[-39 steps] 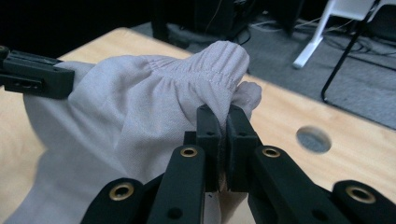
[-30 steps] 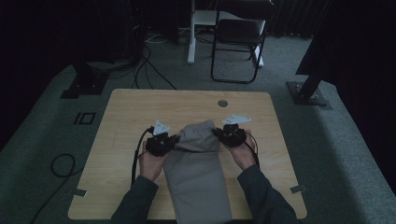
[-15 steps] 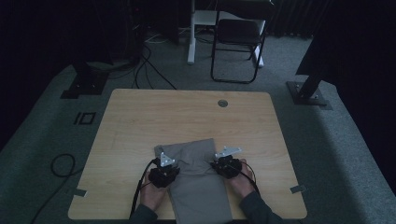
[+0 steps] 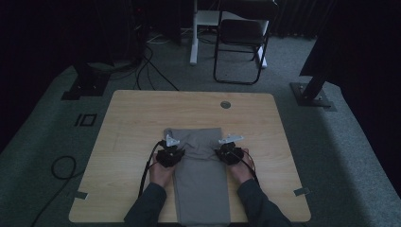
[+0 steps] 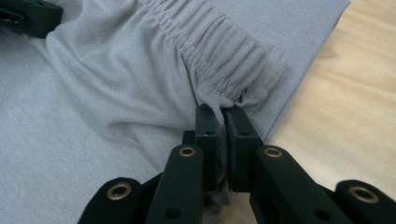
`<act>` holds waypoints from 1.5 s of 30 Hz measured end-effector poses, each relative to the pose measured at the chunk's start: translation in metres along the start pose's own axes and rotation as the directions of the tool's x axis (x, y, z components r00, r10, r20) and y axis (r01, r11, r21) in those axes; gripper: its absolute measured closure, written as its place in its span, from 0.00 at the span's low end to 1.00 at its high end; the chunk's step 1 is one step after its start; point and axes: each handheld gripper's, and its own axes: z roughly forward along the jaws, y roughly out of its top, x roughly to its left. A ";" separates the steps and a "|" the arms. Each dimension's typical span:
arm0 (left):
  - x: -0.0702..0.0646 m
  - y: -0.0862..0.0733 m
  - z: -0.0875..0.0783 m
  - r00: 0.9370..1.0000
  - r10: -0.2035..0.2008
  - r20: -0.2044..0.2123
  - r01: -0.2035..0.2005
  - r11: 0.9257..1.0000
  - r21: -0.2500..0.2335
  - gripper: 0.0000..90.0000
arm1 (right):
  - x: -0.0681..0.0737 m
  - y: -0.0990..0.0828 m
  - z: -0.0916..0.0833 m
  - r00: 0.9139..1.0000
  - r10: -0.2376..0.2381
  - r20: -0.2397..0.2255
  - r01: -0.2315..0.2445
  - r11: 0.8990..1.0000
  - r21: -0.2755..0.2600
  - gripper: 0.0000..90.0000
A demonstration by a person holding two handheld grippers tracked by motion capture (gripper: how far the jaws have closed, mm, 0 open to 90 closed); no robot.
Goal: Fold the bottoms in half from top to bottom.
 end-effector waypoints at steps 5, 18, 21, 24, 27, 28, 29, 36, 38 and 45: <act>0.003 0.018 0.017 0.999 0.002 -0.042 -0.002 1.000 0.002 0.96 | -0.013 0.013 0.011 0.999 0.024 0.034 -0.024 1.000 0.007 0.95; 0.012 0.044 0.034 0.997 -0.036 -0.074 0.039 0.998 0.041 0.96 | -0.031 0.039 0.029 0.993 0.079 0.088 -0.082 0.996 0.031 0.96; 0.012 0.052 0.022 0.998 -0.020 -0.063 0.021 1.000 0.014 0.96 | -0.032 0.045 0.020 0.993 0.075 0.089 -0.076 0.997 0.010 0.96; 0.012 0.069 0.005 0.998 0.009 -0.061 -0.010 1.000 -0.023 0.96 | -0.033 0.057 0.003 0.994 0.059 0.093 -0.057 0.998 -0.033 0.96; 0.011 0.090 -0.020 0.998 0.014 -0.054 -0.019 0.997 -0.081 0.96 | -0.033 0.066 -0.009 0.994 0.048 0.097 -0.043 0.997 -0.061 0.96; 0.010 0.095 -0.029 0.999 0.016 -0.049 -0.021 0.995 -0.101 0.96 | -0.032 0.077 -0.027 0.995 0.041 0.096 -0.030 0.993 -0.115 0.96; 0.008 0.099 -0.038 0.999 0.021 -0.044 -0.026 0.993 -0.119 0.96 | -0.031 0.080 -0.035 0.995 0.043 0.094 -0.030 0.990 -0.135 0.96; -0.015 0.102 -0.097 0.995 0.103 -0.006 -0.103 0.975 -0.197 0.96 | -0.018 0.085 -0.083 0.996 -0.005 0.088 0.026 0.972 -0.235 0.96; -0.022 0.092 -0.105 0.993 0.117 0.010 -0.113 0.974 -0.197 0.96 | -0.013 0.080 -0.093 0.996 -0.030 0.086 0.050 0.968 -0.245 0.96; -0.034 0.043 -0.107 0.991 0.115 0.075 -0.102 0.982 -0.157 0.96 | 0.002 0.049 -0.104 0.996 -0.083 0.037 0.090 0.972 -0.218 0.96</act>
